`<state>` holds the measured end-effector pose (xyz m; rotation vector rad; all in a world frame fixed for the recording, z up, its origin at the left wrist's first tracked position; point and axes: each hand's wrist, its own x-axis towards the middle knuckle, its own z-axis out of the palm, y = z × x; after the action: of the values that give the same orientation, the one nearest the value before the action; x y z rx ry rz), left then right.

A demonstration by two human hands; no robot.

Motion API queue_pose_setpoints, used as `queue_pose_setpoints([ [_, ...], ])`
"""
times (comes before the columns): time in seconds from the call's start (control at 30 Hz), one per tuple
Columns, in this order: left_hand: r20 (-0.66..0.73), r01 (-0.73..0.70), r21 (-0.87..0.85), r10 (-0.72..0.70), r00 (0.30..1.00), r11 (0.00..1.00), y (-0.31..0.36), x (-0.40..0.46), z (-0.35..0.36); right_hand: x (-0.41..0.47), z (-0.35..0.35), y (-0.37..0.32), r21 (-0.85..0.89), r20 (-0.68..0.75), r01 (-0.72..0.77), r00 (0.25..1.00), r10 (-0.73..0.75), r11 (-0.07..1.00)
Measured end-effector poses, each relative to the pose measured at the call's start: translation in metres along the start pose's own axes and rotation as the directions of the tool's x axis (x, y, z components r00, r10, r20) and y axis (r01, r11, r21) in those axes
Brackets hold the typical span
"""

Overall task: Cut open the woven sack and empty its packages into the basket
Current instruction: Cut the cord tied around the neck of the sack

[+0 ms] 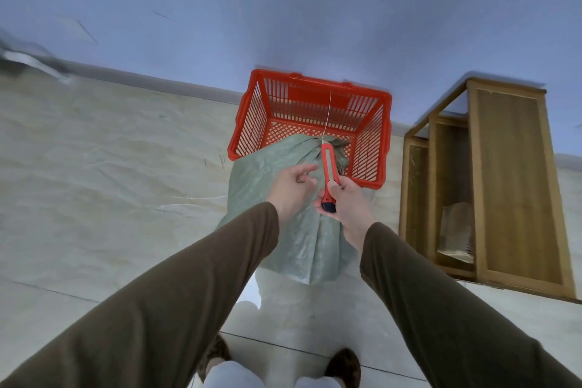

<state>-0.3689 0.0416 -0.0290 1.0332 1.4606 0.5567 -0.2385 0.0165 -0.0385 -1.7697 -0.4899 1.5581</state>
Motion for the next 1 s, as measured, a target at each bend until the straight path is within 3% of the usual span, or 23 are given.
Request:
queue_pose_setpoints([
  [0.2, -0.063, -0.09, 0.089, 0.096, 0.993, 0.992, -0.011, 0.054, -0.003, 0.048, -0.008, 0.007, 0.044, -0.084, 0.04, 0.996, -0.036, 0.998],
  [0.37, -0.143, -0.158, 0.444, 0.244, 0.959, 0.882, -0.021, 0.108, -0.012, 0.09, -0.01, 0.014, -0.028, -0.165, 0.12, 0.979, -0.123, 0.992],
  [0.47, -0.127, -0.108, 0.555, 0.213, 0.969, 0.825, -0.022, 0.13, -0.018, 0.115, -0.007, 0.014, -0.083, -0.208, 0.14, 0.966, -0.154, 0.987],
  [0.57, -0.037, -0.037, 0.61, 0.076, 0.996, 0.791, -0.022, 0.146, -0.019, 0.138, 0.003, 0.012, 0.004, -0.164, 0.041, 0.986, -0.039, 0.999],
  [0.67, 0.031, 0.003, 0.466, -0.02, 0.999, 0.885, -0.024, 0.146, -0.015, 0.151, 0.008, 0.011, 0.203, -0.12, -0.039, 0.991, 0.064, 0.978],
  [0.77, 0.019, 0.075, 0.071, -0.076, 0.997, 0.995, -0.028, 0.134, -0.011, 0.156, 0.01, 0.009, 0.303, -0.098, -0.017, 0.994, 0.049, 0.953],
  [0.83, 0.01, 0.06, -0.158, -0.059, 0.998, 0.986, -0.032, 0.123, -0.011, 0.152, 0.018, 0.009, 0.347, -0.069, 0.005, 0.997, 0.021, 0.938],
  [1.0, -0.002, -0.028, -0.446, 0.03, 1.0, 0.895, -0.043, 0.099, -0.013, 0.128, 0.035, 0.022, 0.388, -0.077, 0.169, 0.986, -0.151, 0.906],
])
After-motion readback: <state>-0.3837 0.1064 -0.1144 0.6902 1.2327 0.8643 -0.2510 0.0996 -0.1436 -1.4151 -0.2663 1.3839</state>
